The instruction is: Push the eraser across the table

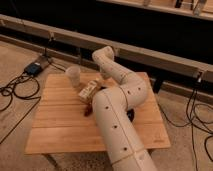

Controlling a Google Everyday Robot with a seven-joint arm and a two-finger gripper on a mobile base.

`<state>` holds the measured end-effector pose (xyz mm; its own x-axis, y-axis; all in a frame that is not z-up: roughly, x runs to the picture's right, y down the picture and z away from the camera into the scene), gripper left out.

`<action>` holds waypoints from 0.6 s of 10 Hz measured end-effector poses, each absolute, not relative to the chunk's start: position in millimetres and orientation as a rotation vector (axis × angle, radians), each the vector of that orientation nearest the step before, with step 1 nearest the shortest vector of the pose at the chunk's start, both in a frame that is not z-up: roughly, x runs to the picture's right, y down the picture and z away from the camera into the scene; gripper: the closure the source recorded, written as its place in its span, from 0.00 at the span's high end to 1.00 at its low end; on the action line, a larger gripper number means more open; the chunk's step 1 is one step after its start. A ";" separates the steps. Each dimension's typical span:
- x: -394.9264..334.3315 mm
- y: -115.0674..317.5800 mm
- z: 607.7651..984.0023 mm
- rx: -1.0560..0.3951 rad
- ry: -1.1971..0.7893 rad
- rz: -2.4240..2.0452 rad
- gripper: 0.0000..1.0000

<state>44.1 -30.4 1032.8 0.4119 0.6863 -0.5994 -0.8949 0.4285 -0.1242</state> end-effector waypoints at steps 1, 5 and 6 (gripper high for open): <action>43.0 -25.5 1030.1 -0.474 0.507 1.035 0.65; 40.9 -6.3 1013.6 -0.485 0.501 1.031 0.65; 40.4 -0.5 1008.3 -0.488 0.500 1.031 0.65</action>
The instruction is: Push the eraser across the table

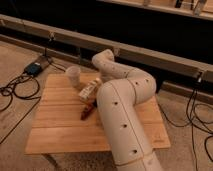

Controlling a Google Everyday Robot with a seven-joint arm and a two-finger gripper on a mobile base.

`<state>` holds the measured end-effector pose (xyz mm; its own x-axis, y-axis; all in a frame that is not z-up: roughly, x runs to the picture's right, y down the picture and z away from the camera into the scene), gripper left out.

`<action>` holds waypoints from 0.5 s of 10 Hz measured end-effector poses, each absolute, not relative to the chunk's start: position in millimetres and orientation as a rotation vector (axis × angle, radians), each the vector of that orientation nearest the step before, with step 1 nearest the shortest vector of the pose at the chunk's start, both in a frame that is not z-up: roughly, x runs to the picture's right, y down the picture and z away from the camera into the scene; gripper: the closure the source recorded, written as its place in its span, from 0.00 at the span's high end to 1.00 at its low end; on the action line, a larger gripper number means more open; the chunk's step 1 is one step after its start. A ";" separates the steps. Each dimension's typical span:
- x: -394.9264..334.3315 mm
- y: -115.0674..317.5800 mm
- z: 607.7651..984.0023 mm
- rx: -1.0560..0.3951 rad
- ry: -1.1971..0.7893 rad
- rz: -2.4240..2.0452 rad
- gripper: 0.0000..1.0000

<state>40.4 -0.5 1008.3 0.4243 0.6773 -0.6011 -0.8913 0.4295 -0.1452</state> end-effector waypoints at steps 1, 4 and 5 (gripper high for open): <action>38.6 5.5 1002.8 -0.492 0.497 1.029 0.65; 31.6 20.0 987.5 -0.499 0.484 1.020 0.65; 28.6 24.6 982.0 -0.502 0.479 1.015 0.65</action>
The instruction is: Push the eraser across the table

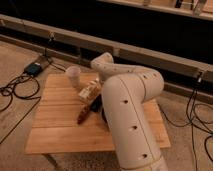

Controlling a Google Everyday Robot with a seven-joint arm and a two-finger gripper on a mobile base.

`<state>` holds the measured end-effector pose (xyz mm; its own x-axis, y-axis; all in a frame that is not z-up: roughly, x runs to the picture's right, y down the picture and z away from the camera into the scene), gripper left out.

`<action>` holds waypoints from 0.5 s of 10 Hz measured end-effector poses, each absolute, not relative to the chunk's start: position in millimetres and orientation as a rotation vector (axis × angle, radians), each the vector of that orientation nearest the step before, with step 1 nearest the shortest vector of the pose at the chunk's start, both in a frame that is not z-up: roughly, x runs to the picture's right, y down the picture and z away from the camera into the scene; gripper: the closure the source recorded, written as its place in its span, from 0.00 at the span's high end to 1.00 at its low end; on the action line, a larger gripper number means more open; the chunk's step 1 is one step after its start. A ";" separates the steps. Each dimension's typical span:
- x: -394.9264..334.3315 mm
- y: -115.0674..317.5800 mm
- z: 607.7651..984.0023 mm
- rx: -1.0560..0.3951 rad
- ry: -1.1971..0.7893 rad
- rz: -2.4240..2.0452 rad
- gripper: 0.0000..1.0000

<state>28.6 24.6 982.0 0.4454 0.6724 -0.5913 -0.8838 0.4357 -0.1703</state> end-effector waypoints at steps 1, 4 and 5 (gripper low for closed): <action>24.2 29.7 975.9 -0.504 0.471 1.006 0.65; 14.0 39.8 963.6 -0.511 0.452 0.982 0.65; 9.1 48.5 955.5 -0.519 0.445 0.961 0.65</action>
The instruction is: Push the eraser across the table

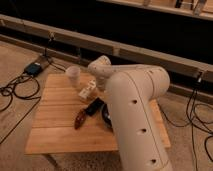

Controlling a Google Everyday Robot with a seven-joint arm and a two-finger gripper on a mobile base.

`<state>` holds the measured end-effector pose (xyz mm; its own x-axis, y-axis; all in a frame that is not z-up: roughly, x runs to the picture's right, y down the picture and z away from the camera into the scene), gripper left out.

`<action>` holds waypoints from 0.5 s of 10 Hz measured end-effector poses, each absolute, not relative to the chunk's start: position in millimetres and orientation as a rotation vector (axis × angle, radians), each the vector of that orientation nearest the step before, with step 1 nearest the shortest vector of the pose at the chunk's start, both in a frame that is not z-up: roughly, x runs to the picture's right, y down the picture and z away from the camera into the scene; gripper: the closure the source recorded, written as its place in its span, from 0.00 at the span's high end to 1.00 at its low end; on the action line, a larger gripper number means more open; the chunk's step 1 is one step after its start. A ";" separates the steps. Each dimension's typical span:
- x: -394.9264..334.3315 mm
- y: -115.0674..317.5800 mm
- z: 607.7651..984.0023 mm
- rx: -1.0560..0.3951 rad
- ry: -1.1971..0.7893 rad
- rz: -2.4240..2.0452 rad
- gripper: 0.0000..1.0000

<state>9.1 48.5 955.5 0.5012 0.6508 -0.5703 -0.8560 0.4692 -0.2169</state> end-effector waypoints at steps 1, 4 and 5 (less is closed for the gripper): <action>7.6 53.9 952.1 -0.526 0.444 0.949 0.65; 2.9 61.3 947.2 -0.540 0.437 0.930 0.65; -1.2 64.7 944.3 -0.548 0.430 0.918 0.65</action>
